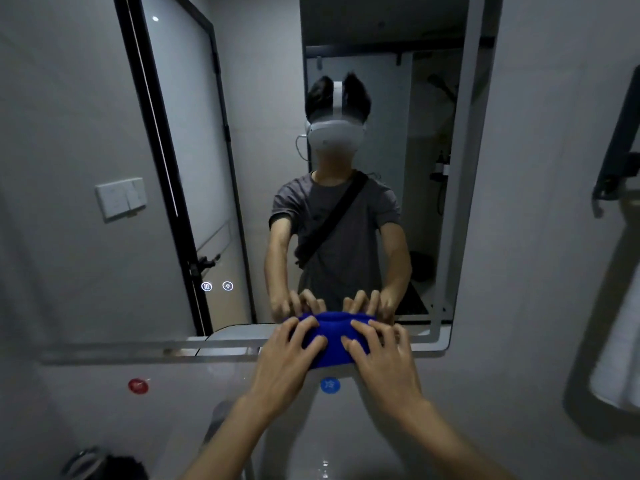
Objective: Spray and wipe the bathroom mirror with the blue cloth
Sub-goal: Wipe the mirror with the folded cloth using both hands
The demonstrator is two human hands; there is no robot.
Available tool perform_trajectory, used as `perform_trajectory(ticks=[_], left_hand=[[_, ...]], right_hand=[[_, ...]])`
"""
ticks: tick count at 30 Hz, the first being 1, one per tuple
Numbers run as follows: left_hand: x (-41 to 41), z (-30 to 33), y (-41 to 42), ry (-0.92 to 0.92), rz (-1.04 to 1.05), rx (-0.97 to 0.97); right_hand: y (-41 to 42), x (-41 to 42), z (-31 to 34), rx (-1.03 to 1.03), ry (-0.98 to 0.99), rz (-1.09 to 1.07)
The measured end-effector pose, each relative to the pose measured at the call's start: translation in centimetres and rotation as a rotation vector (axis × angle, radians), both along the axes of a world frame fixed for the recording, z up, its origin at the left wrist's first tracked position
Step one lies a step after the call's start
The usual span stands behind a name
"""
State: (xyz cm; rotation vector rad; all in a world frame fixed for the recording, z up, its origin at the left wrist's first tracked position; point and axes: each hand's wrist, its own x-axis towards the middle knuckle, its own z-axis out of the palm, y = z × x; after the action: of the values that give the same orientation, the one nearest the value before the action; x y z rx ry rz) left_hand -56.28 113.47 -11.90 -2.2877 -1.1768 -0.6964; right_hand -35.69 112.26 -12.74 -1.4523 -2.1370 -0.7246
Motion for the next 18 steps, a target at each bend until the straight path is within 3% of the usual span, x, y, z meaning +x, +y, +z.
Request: perform_trajectory(ticks=[5,9,18], left_hand=[[-0.1,-1.9,-0.1,0.036,0.003,-0.042],[-0.5,-0.5,0.2,0.048,-0.027,-0.003],[-1.6,13.9,1.7,0.019,-0.020,0.340]], right_hand=[[0.1,0.2,-2.0,-0.055,-0.026,-0.006],[0.6,0.5,-0.6,0.026,-0.046,0.044],[2.7,0.6,13.8,0.454,-0.045,0.146]])
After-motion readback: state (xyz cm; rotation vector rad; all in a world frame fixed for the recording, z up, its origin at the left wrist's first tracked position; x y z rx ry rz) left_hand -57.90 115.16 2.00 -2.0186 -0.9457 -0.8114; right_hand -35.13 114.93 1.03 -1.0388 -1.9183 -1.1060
